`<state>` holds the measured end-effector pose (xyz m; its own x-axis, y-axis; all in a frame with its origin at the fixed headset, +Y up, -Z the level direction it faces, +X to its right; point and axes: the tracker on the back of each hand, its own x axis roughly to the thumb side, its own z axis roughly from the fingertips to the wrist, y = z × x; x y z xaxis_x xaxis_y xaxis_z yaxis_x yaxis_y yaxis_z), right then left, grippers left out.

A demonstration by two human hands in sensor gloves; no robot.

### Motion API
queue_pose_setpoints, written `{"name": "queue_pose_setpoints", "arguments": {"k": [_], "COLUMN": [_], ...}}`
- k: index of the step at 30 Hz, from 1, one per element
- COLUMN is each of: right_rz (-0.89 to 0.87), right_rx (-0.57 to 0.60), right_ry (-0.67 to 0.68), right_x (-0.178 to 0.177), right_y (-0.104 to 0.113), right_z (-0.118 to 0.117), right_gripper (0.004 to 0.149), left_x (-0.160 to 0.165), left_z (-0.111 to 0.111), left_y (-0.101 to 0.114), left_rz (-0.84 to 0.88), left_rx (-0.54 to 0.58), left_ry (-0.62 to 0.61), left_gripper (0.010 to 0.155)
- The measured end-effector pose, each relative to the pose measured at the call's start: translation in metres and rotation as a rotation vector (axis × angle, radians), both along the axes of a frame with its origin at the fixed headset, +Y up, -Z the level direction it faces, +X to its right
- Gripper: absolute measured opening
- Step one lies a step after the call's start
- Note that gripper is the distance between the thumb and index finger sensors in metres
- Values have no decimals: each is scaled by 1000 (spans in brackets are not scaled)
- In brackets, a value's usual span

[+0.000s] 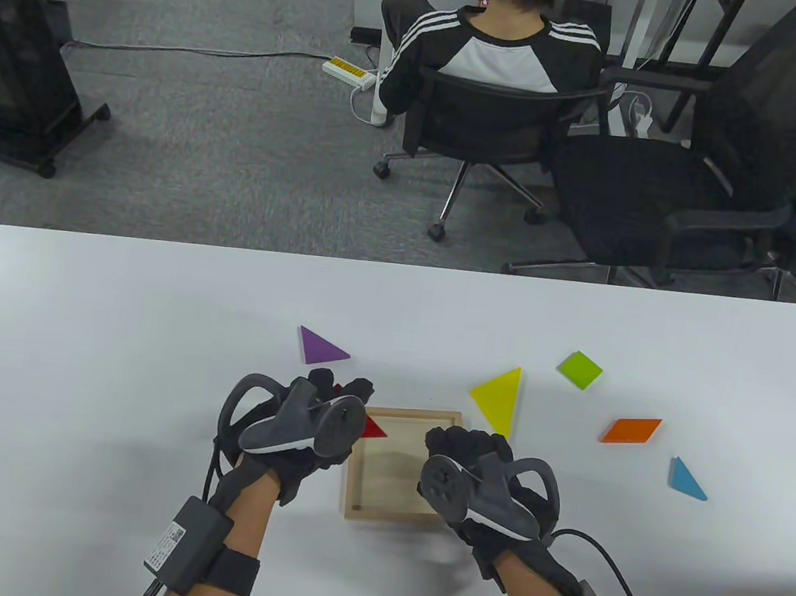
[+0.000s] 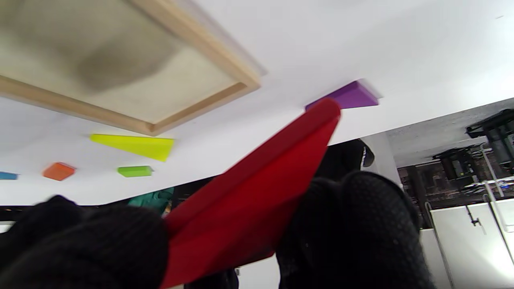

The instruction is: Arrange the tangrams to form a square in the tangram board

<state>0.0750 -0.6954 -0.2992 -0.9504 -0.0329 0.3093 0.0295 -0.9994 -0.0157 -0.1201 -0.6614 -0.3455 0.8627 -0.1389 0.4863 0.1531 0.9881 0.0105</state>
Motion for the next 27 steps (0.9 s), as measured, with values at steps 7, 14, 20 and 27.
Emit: {"name": "queue_pose_setpoints", "arguments": {"k": [7,14,20,27], "right_rz": [-15,-41,-48,-46], "right_rx": [-12,-22,-41,-64], "right_ry": [-10,-29,-59,-95], "right_x": [6,15,28,39], "right_y": [0,3,1,-3], "right_z": [-3,-6,-12,-18], "right_gripper": [71,72,73,73], "left_x": [35,55,68,83], "left_z": [6,1,-3,-6], "left_y": [-16,-41,-59,-79], "left_rz": [4,22,50,-13], "left_rx": [-40,-98,-153,-209], "left_ry": [-46,-65,-79,-92], "left_gripper": [83,83,83,82]}}
